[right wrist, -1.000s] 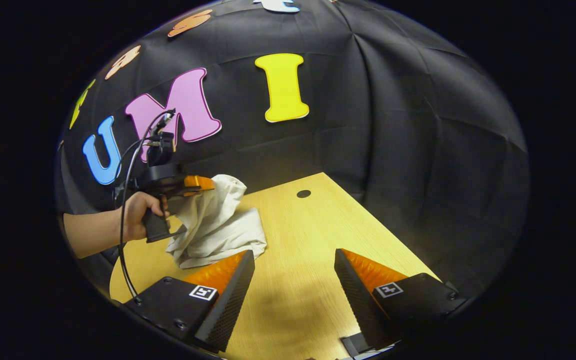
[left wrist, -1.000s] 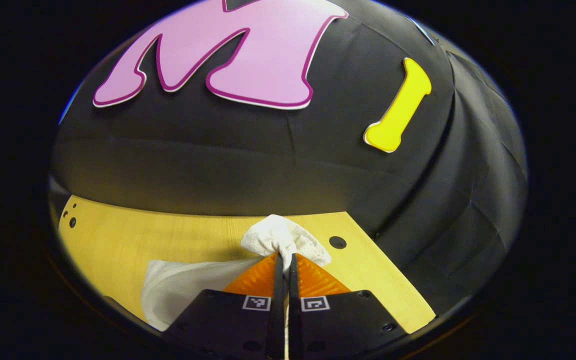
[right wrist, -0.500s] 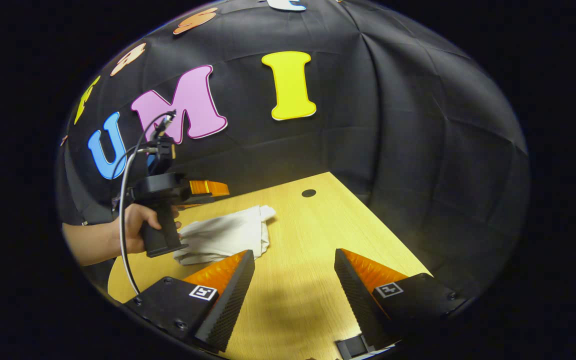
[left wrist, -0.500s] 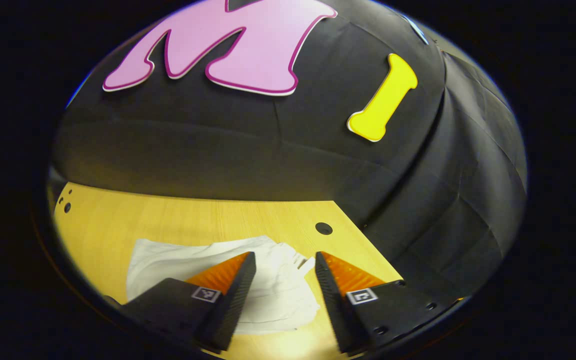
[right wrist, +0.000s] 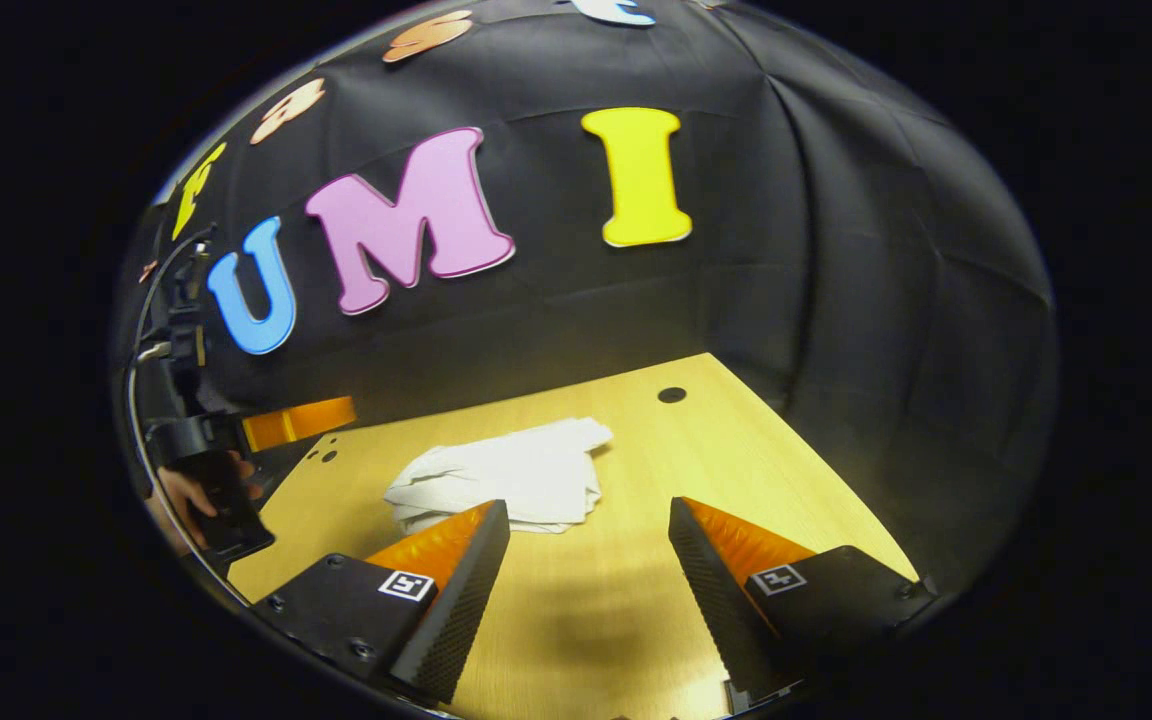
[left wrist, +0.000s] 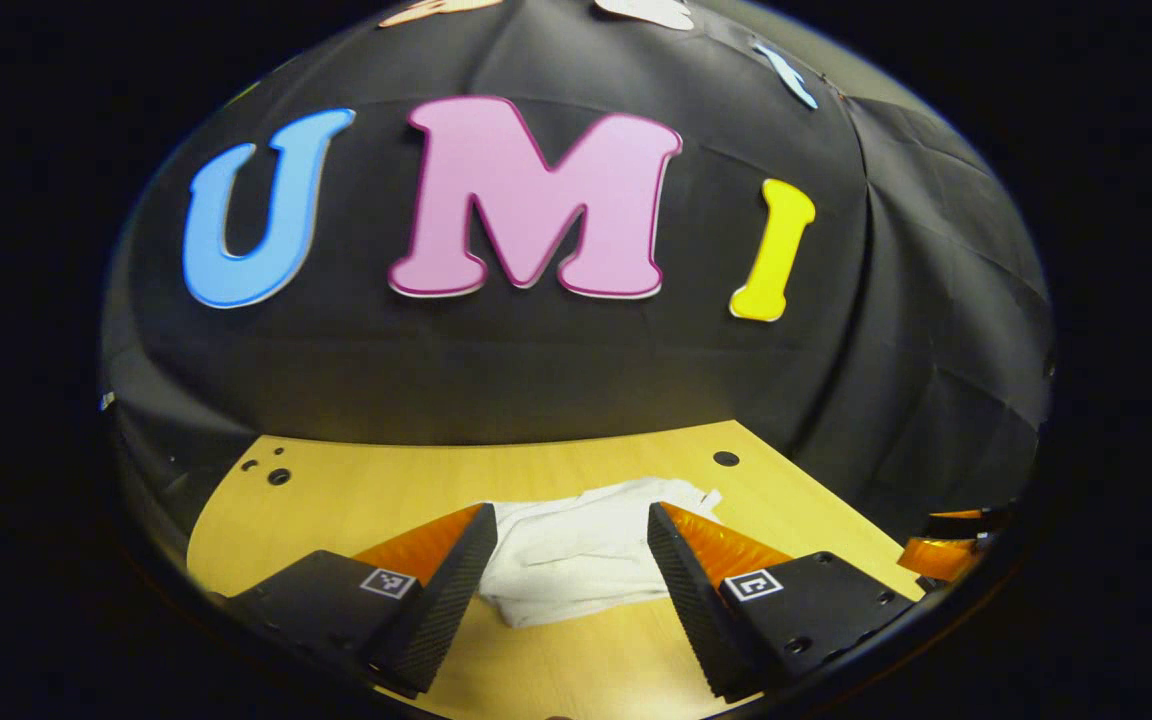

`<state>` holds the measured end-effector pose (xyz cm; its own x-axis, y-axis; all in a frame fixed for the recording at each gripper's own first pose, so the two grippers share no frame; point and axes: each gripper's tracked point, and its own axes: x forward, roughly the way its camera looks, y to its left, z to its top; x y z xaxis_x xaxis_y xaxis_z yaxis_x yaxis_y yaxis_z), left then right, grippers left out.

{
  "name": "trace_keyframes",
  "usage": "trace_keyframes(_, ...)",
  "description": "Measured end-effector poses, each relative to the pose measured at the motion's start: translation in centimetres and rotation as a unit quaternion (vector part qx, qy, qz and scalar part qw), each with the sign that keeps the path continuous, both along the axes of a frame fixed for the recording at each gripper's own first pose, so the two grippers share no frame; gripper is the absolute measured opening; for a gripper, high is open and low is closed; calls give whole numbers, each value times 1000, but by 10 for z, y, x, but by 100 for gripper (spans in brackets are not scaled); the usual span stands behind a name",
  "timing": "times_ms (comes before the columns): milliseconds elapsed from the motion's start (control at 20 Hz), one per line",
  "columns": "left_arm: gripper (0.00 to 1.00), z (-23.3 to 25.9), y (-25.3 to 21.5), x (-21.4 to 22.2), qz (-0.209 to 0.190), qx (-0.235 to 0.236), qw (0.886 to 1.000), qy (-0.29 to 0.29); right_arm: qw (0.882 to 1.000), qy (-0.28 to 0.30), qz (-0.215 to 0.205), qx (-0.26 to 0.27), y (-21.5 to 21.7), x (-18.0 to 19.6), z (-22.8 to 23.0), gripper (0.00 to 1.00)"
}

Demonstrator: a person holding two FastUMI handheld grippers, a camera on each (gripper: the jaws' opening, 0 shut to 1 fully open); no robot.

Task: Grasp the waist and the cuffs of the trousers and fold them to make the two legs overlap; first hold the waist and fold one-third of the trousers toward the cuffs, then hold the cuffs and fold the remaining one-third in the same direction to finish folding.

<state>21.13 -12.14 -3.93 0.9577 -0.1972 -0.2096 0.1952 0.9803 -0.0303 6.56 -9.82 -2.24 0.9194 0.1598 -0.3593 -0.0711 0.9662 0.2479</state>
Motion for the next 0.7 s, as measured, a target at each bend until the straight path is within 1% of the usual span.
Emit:
trace_keyframes(100, 96, 2, 40, -34, 52, 11, 999, -12, 999, -20, 27, -10, 27, -2, 20, 98)
trace_keyframes(200, 96, 0, 71, -69, 93, 17, 995, -18, 998, -42, 50, -15, 56, -11, 39, 98)
trace_keyframes(300, 96, -7, 83, -111, 106, 8, 994, -14, 996, -54, 72, -14, 82, -23, 50, 98)
trace_keyframes(400, 96, -16, 96, -141, 108, -5, 994, -4, 994, -62, 90, -15, 107, -42, 56, 98)
trace_keyframes(550, 96, -29, 112, -171, 108, -22, 994, 0, 991, -60, 112, -28, 135, -73, 50, 98)
trace_keyframes(650, 96, -40, 131, -185, 136, -29, 990, 9, 991, -49, 122, -31, 148, -94, 40, 98)
trace_keyframes(700, 96, -43, 136, -190, 143, -39, 989, 13, 991, -45, 123, -32, 152, -102, 35, 98)
